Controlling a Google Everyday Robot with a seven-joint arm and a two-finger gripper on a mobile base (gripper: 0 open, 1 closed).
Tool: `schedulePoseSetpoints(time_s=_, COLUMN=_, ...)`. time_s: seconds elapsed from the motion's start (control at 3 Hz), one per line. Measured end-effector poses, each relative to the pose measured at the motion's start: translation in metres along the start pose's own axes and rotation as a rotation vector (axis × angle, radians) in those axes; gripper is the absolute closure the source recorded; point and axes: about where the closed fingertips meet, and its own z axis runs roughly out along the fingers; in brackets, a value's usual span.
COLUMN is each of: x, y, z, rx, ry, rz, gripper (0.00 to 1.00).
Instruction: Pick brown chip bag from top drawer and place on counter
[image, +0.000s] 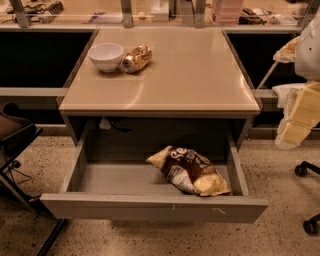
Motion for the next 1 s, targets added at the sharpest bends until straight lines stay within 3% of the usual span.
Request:
schedulePoseSetpoints(time_s=0.67, x=0.0, y=-0.003, z=0.005, rx=-0.001, ry=-0.013, rz=0.014, gripper=0.0)
schedulePoseSetpoints(time_s=1.0, x=0.009, y=-0.005, z=0.044, rx=-0.065, ry=-0.038, rz=0.076, gripper=0.0)
